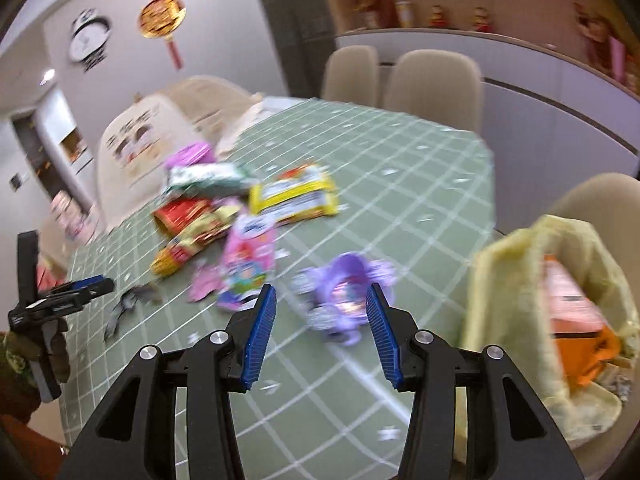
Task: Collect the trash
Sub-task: 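Grasp the black-grey wrapper strip on the table with the left tool, then grasp the pink Kleenex tissue pack with the right tool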
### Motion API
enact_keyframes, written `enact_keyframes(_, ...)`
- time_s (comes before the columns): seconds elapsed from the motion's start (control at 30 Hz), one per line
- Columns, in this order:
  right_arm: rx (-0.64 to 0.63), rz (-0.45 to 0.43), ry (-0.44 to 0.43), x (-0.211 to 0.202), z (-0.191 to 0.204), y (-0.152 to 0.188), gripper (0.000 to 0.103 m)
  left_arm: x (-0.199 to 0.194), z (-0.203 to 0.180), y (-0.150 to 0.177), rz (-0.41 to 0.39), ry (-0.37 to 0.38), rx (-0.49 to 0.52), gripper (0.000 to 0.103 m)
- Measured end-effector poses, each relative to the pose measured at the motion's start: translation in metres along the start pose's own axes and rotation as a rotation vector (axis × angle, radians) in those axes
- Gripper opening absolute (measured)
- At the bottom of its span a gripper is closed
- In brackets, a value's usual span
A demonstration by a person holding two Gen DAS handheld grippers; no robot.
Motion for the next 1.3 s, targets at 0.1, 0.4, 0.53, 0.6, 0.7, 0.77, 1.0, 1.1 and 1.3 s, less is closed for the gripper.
enact_keyframes(0.1,-0.023,0.025,-0.012,0.007,0.013,0.004,0.044,0.014,-0.001,0.011,0.044,-0.051,0.034,0.052)
enact_keyframes(0.4,-0.11,0.108,-0.044,0.03,0.033,0.006,0.044,0.034,0.008,0.009,0.063,-0.01,-0.169,0.026)
enact_keyframes(0.53,-0.145,0.126,-0.049,0.048,0.045,-0.002,0.044,0.017,-0.004,0.01,0.029,0.031,-0.224,0.025)
enact_keyframes(0.6,-0.146,0.141,-0.063,0.061,0.05,-0.006,0.044,0.01,-0.012,0.014,0.028,0.043,-0.23,0.025)
enact_keyframes(0.7,-0.148,0.17,-0.117,0.078,0.062,-0.013,0.044,0.0,-0.024,0.023,0.03,0.048,-0.237,0.025)
enact_keyframes(0.77,-0.162,0.166,-0.111,0.087,0.068,-0.019,0.044,-0.003,-0.029,0.029,0.037,0.05,-0.256,0.025)
enact_keyframes(1.0,-0.205,0.22,-0.104,0.131,0.089,-0.028,0.045,-0.021,-0.019,0.051,0.043,0.0,-0.321,0.025)
enact_keyframes(1.1,-0.217,0.29,-0.182,0.137,0.104,-0.016,0.045,-0.028,-0.01,0.057,0.036,-0.017,-0.356,0.025)
enact_keyframes(1.3,-0.285,0.259,-0.261,0.112,0.124,-0.003,0.044,-0.035,0.003,0.063,0.022,-0.028,-0.434,0.025)
Point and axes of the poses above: each gripper's, at about its wrist camera, not at the fingertips, and x roughly the way its jaws point, z to its left, y to its underside, the point moved 10 cm from there along x, roughly the way its jaws point, and after that the axes turned 9 degrees about z, right-handed, at the moved point
